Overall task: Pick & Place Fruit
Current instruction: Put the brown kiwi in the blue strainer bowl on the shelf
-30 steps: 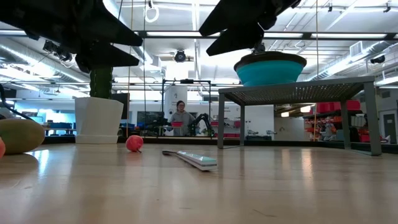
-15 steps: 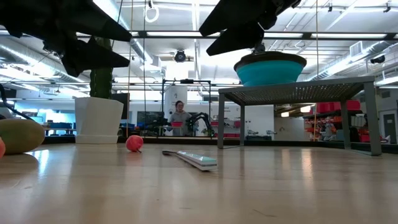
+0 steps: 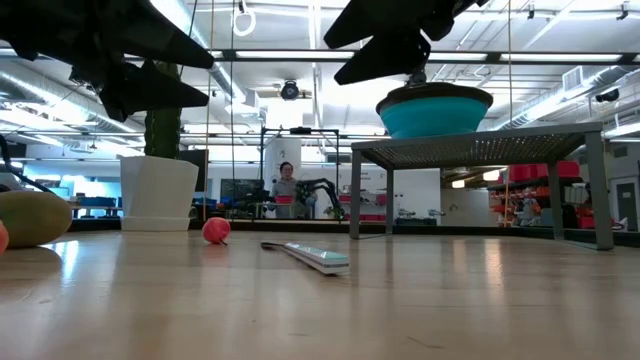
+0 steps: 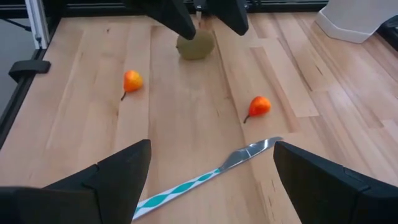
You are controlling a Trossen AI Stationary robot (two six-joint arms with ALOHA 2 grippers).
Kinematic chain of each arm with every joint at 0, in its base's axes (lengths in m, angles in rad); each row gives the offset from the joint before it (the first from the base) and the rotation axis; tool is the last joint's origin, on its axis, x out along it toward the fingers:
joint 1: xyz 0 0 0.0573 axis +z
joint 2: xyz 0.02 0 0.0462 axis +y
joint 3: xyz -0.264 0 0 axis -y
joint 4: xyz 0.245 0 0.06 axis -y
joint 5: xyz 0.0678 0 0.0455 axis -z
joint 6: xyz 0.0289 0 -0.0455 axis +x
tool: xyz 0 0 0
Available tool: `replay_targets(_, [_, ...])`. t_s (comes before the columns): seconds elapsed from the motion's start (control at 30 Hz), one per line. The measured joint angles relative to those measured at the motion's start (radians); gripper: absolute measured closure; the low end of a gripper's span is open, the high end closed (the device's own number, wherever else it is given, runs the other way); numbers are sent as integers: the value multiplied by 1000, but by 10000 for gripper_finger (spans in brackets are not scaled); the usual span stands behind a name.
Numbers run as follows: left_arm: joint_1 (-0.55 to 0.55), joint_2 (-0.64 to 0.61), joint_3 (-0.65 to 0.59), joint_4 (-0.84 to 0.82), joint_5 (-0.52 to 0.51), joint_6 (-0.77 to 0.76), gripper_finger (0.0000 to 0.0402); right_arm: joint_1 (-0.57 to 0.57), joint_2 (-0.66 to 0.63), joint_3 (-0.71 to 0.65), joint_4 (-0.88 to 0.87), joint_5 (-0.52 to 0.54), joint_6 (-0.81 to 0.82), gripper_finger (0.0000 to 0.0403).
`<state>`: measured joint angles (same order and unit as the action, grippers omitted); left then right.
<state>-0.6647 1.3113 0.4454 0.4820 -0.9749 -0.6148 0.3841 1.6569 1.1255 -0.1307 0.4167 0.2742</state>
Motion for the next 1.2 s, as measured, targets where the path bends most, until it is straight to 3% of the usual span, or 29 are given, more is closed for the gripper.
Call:
replay_targets(0.47, [58,0,0,-4,-14,51,107,-13,0,0,0,1,-20,52])
replay_targets(0.63, [101,0,0,-57,120,-19,107,-32,1,0,13,1,-20,52])
replay_targets(0.9, [151,-63,0,-227,443,-186,107,-48,60,0,58,-9,-45,52])
replay_targets(1.0, [152,-129,4,-323,454,-216,107,-52,79,0,67,-10,-46,52])
replay_targets(1.2, [148,-230,121,-828,445,-392,107,-54,90,0,68,-59,-47,52])
